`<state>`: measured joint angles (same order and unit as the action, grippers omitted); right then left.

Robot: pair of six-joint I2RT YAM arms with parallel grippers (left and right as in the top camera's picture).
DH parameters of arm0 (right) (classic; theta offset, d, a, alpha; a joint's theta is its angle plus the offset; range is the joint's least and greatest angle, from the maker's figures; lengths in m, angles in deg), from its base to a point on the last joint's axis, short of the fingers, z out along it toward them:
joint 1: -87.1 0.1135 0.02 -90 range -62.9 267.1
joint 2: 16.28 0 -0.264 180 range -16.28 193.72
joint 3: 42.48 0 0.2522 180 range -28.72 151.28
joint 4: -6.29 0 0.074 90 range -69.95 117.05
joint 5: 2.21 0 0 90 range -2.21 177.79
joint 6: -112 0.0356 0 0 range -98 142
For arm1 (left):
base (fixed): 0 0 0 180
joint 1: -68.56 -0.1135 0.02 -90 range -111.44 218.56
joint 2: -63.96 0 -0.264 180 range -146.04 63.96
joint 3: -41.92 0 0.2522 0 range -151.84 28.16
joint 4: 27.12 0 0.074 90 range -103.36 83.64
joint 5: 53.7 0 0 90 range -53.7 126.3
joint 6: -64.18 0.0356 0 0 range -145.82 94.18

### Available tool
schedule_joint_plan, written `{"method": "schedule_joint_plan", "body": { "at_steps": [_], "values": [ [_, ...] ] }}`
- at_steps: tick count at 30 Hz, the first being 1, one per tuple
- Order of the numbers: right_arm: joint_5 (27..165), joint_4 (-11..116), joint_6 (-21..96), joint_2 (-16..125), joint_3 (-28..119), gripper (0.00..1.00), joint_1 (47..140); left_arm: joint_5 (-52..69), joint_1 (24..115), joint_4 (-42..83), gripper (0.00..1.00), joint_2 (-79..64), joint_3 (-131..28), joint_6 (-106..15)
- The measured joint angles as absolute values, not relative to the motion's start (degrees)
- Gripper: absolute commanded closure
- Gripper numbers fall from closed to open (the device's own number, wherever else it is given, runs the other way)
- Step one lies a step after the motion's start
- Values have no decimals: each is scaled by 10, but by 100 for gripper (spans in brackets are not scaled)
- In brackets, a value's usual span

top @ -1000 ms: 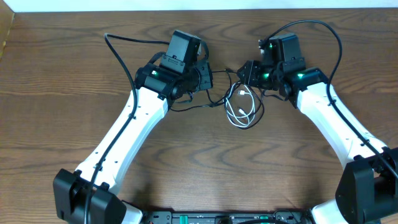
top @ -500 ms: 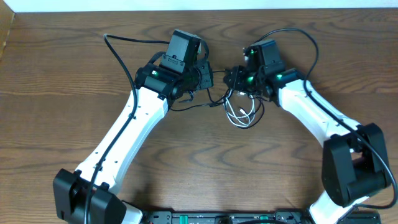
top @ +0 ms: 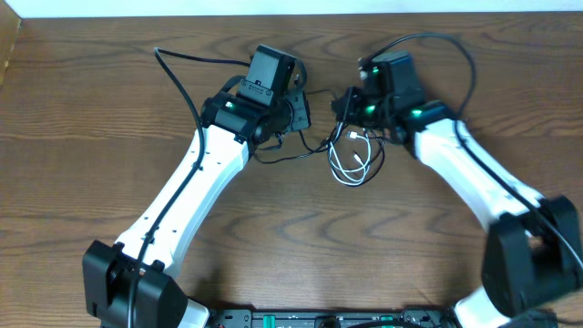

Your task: Untangle cables

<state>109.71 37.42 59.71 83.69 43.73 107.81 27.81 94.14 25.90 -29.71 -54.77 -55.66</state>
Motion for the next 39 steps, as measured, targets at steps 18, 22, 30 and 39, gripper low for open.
{"method": "schedule_joint_plan", "body": {
  "at_steps": [18,22,30,39],
  "values": [
    [1218,361,649,630,437,99,901,340,941,263,93,-299,-532,-543],
    [1284,338,681,630,437,99,863,341,941,263,92,-303,-532,-543],
    [1293,435,665,629,437,99,831,341,941,265,93,-333,-531,-538],
    [1086,566,579,643,435,99,832,346,941,259,83,-333,-529,-500]
  ]
}}
